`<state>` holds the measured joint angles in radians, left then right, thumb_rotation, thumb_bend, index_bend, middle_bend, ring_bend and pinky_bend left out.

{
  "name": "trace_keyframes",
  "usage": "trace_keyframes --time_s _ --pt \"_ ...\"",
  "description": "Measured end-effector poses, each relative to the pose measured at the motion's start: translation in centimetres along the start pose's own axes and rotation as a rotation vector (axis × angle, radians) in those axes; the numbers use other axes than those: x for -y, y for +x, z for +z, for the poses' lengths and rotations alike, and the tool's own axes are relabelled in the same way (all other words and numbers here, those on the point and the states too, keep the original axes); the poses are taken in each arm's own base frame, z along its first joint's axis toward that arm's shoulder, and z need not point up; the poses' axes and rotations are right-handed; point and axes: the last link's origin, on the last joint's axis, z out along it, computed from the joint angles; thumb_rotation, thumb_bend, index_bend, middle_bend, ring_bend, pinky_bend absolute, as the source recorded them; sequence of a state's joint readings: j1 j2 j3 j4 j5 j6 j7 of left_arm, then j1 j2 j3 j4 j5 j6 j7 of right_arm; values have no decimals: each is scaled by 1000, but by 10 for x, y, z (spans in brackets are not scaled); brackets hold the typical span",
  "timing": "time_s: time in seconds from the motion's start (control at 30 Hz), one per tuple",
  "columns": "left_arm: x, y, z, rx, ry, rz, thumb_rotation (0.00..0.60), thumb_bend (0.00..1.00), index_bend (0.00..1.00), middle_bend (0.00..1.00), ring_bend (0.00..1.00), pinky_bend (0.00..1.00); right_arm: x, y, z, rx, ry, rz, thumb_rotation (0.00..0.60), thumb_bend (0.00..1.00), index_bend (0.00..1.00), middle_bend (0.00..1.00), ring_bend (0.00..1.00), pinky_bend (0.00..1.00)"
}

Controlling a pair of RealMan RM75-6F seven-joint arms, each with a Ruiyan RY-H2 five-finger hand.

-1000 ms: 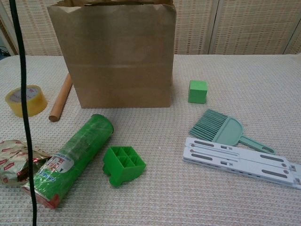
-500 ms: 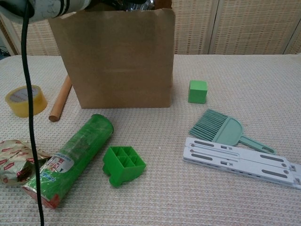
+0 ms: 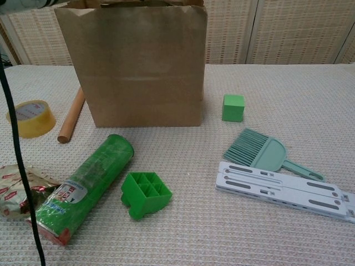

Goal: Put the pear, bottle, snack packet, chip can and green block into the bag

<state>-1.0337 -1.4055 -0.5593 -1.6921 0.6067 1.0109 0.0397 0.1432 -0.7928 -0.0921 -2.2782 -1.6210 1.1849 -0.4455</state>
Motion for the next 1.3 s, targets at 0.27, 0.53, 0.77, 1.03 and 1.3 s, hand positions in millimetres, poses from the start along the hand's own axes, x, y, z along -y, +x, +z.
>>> trace_keyframes --time_s 0.27,0.53,0.77,1.03,1.3 --pt "7 36 -39 -57 10 -29 600 396 86 63 29 199 3 -3 -2 10 16 -7 600 59 0 0 0 0" --pt "42 110 -111 -206 55 172 600 441 99 80 49 221 6 -4 -5 7 28 -15 600 59 0 0 0 0" --pt "96 139 -186 -169 166 441 600 441 101 78 48 226 8 -6 -6 5 32 -26 600 59 0 0 0 0" --pt "154 133 -258 2 182 787 600 381 25 9 3 188 11 -7 -7 4 37 -31 600 59 0 0 0 0" --pt "186 99 -321 220 161 934 600 350 0 0 0 96 10 -10 -4 21 32 -34 600 59 0 0 0 0"
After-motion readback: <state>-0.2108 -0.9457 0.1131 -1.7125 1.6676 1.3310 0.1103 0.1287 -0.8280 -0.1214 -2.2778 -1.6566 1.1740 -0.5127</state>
